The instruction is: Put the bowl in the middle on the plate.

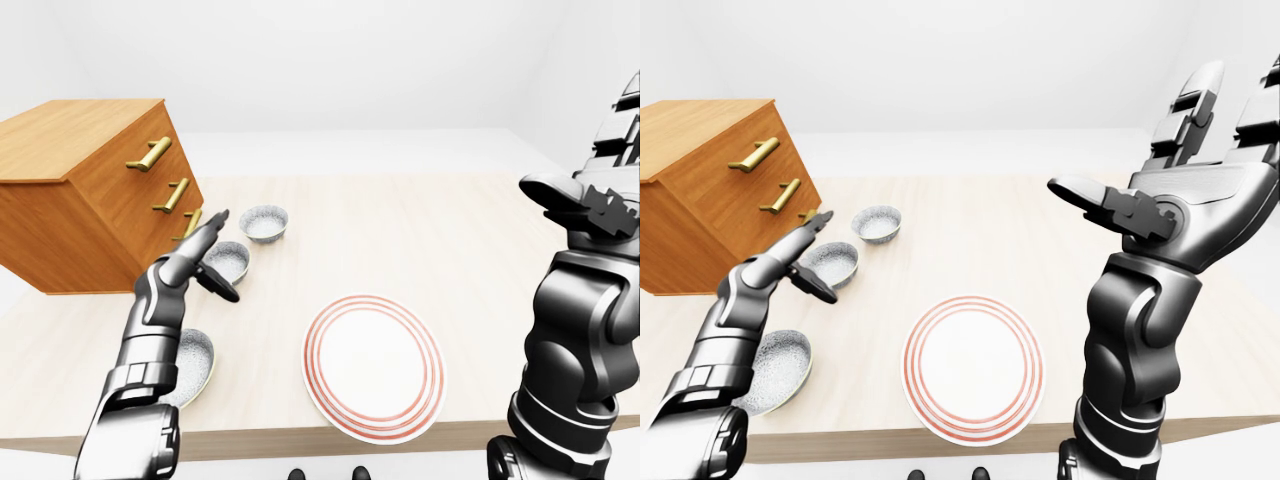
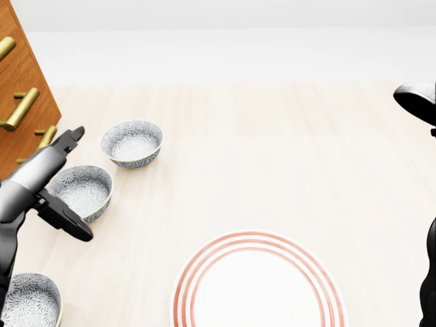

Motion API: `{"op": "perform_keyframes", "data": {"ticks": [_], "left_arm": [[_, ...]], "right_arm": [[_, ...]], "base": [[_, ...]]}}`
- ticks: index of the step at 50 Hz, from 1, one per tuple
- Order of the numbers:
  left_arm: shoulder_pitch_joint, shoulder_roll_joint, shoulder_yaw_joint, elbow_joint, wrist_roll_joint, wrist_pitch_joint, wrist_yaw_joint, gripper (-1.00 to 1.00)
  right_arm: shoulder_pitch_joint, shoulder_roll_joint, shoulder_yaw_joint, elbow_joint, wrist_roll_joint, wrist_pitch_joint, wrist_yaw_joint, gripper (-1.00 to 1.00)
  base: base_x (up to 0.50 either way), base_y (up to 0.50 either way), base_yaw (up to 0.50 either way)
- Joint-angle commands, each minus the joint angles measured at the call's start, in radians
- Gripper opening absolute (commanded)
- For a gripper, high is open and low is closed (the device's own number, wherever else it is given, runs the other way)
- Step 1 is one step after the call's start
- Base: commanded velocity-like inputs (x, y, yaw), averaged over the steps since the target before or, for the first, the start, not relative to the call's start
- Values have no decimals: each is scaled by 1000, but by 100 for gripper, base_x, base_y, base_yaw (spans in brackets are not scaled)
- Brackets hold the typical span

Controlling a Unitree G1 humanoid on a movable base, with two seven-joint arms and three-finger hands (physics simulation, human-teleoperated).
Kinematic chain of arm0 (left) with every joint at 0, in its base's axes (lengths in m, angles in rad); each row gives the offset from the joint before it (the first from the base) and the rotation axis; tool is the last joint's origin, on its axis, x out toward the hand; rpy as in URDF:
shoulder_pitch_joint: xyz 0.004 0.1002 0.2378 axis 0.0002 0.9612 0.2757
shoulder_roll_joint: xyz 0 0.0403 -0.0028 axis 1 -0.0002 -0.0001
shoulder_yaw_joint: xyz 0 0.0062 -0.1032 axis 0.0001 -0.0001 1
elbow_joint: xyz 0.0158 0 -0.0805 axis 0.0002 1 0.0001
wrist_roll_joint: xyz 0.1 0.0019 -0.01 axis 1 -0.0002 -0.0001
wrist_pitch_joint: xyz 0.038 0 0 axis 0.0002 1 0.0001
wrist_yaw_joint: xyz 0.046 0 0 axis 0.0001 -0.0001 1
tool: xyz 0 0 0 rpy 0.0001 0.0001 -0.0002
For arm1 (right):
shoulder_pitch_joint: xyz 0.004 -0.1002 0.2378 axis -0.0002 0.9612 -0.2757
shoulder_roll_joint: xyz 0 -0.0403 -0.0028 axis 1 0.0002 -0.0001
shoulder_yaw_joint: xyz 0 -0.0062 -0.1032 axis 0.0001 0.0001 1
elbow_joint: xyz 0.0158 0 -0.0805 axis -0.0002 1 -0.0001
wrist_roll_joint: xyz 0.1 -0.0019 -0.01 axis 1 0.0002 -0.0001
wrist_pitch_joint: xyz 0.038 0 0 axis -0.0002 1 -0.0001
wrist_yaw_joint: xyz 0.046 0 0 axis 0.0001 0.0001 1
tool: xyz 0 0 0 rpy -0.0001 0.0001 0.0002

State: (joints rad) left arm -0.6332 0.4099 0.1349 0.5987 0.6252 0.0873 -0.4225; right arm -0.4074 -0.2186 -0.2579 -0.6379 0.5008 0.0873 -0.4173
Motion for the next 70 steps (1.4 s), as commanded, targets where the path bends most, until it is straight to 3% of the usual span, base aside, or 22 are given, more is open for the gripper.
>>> {"op": "perform_keyframes", "data": {"ticks": [1, 8, 22, 25, 27, 29, 45, 70], "left_arm": [[110, -41, 21, -291, -183, 0, -276, 100], [85, -18, 28, -288, -206, 0, -276, 100], [64, -3, 3, -138, -110, 0, -276, 100], [50, 13, 1, -73, -68, 0, -235, 100], [25, 28, -4, 13, -29, 0, -152, 100], [13, 35, -8, 58, -14, 0, -121, 100], [-18, 27, -21, 151, 9, 0, -60, 100], [-75, 6, -44, 231, 22, 0, -30, 100]], "right_arm": [[2, 2, 1, -3, -5, 0, 2, 100], [4, 6, 4, 5, -13, 0, 9, 100], [0, 3, 1, 0, -5, 0, 1, 100], [-1, 4, 3, -7, -3, 0, -3, 100], [-1, 4, 4, -10, -2, 0, -3, 100], [-1, 4, 2, -13, 1, 0, -4, 100], [0, 5, 5, -18, 0, 0, -6, 100], [4, 12, 10, -25, -7, 0, -5, 100]], "base": [[0, 0, 0], [0, 0, 0], [0, 0, 0], [0, 0, 0], [0, 0, 0], [0, 0, 0], [0, 0, 0], [0, 0, 0]]}}
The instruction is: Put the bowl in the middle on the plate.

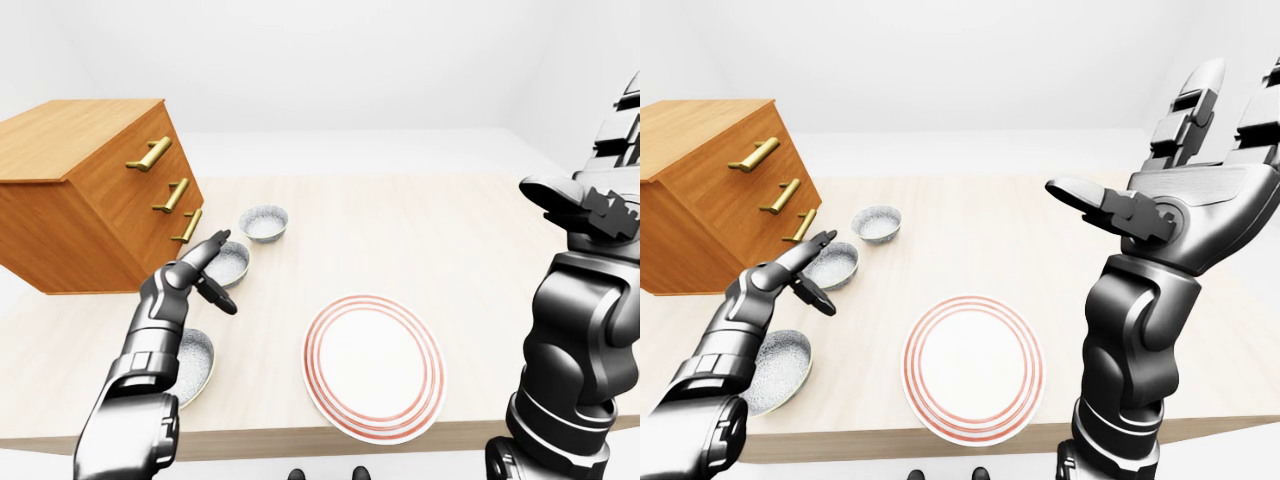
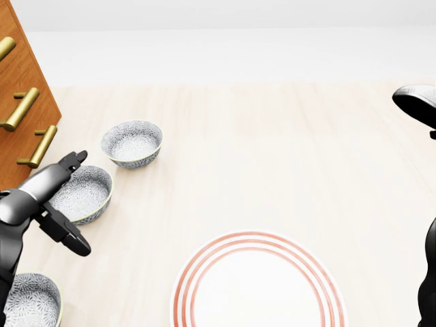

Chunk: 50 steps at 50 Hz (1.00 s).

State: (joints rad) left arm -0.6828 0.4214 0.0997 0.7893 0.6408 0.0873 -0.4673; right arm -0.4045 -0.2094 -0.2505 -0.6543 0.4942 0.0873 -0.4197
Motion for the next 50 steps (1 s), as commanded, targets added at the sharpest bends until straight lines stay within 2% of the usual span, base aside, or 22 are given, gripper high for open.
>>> {"op": "perform_keyframes", "data": {"ticks": [1, 18, 26, 36, 50], "left_arm": [[-23, -5, -10, 35, 9, 0, 15, 100], [-43, -7, -13, 81, 6, 0, 33, 100], [-45, -5, -18, 72, 16, 0, 9, 100], [-34, -16, -20, 150, -4, 0, 61, 100], [-25, -16, -22, 160, -18, 0, 75, 100]], "right_arm": [[2, 3, 4, -10, -2, 0, -2, 100], [8, 10, 8, 1, -13, 0, 8, 100], [8, 12, 9, 0, -16, 0, 10, 100], [10, 16, 14, 7, -25, 0, 14, 100], [8, 11, 7, -4, -17, 0, 8, 100]], "base": [[0, 0, 0], [0, 0, 0], [0, 0, 0], [0, 0, 0], [0, 0, 0]]}}
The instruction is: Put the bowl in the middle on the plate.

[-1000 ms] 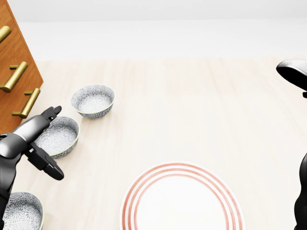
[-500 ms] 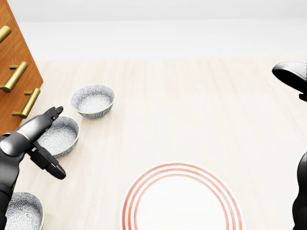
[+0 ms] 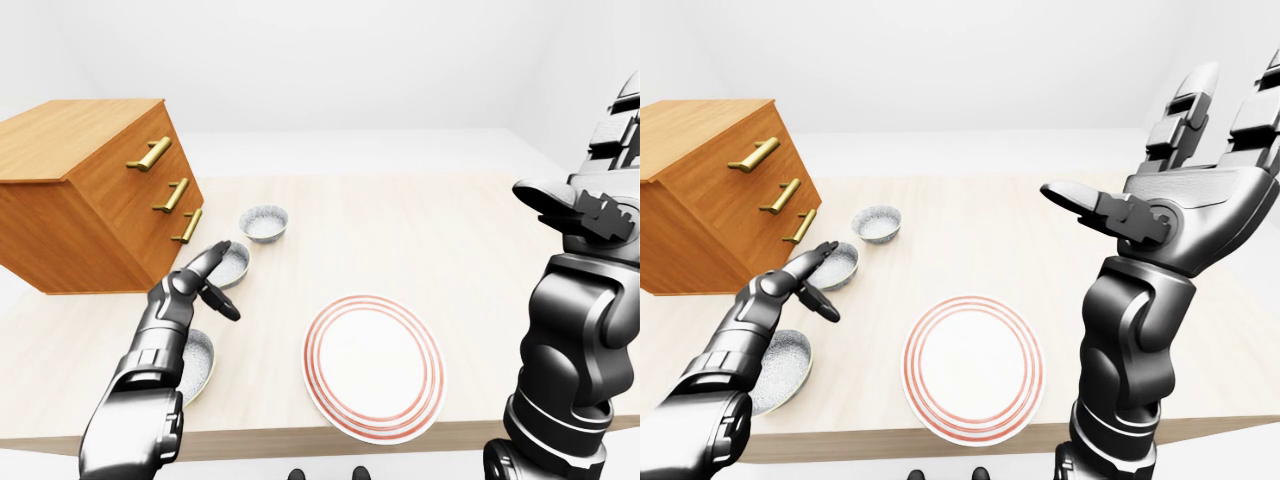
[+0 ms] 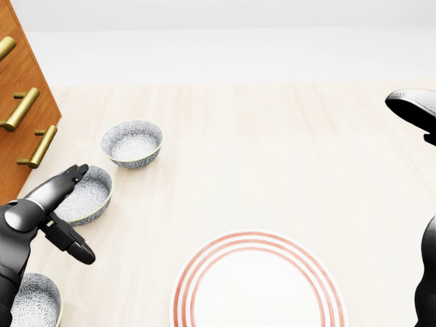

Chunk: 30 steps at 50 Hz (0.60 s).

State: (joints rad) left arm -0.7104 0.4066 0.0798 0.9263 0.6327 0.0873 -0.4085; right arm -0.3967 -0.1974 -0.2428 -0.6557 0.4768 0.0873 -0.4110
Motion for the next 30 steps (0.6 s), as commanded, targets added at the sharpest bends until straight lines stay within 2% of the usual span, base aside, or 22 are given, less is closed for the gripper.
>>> {"op": "perform_keyframes", "data": {"ticks": [1, 14, 21, 30], "left_arm": [[0, -2, -3, 26, -10, 0, 19, 100], [-33, -6, -12, 64, -16, 0, 48, 100], [-112, -6, -14, 123, -13, 0, 63, 100], [-143, -17, -28, 145, -3, 0, 58, 100]], "right_arm": [[1, 0, 0, -2, 0, 0, -1, 100], [4, 4, 5, -7, -1, 0, 3, 100], [9, 10, 13, -7, -10, 0, 11, 100], [12, 17, 19, 17, -27, 0, 25, 100]], "base": [[0, 0, 0], [0, 0, 0], [0, 0, 0], [0, 0, 0]]}}
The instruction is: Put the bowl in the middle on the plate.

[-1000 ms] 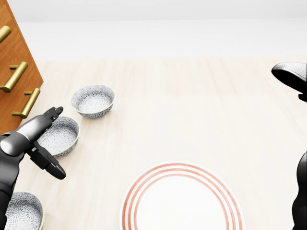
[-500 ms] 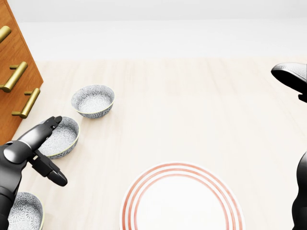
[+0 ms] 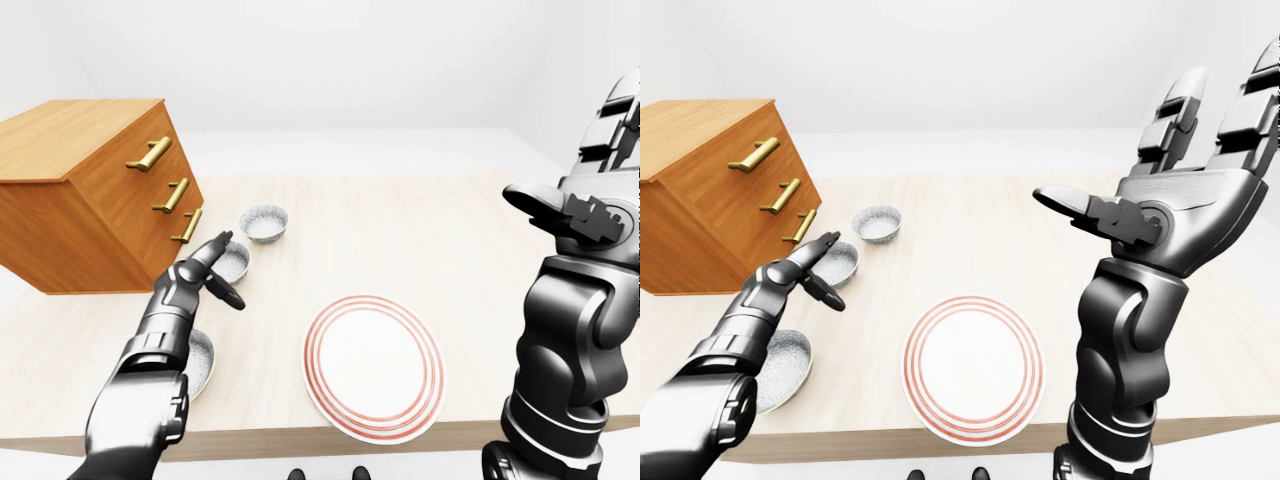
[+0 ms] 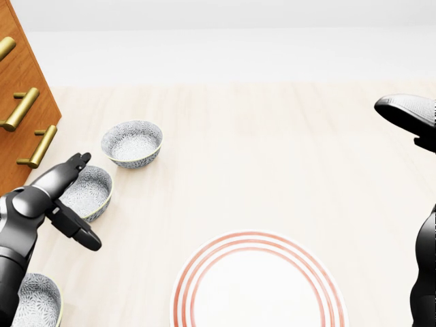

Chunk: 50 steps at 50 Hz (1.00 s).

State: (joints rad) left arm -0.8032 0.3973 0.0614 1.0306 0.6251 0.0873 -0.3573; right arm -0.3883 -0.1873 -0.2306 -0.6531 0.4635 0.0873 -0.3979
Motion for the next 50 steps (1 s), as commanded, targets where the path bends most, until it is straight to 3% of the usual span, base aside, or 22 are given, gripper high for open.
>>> {"op": "perform_keyframes", "data": {"ticks": [1, 9, 26, 50], "left_arm": [[-50, -8, -9, 41, 4, 0, 7, 100], [-64, 1, -3, 113, -15, 0, 43, 100], [-48, -2, -11, 109, -15, 0, 42, 100], [-48, -39, -26, 194, -12, 0, 94, 100]], "right_arm": [[4, 7, 7, 14, -14, 0, 12, 100], [1, 7, 1, 2, -8, 0, 6, 100], [-1, 3, -4, -3, -1, 0, -1, 100], [-1, 9, 6, 6, -15, 0, 6, 100]], "base": [[0, 0, 0], [0, 0, 0], [0, 0, 0], [0, 0, 0]]}}
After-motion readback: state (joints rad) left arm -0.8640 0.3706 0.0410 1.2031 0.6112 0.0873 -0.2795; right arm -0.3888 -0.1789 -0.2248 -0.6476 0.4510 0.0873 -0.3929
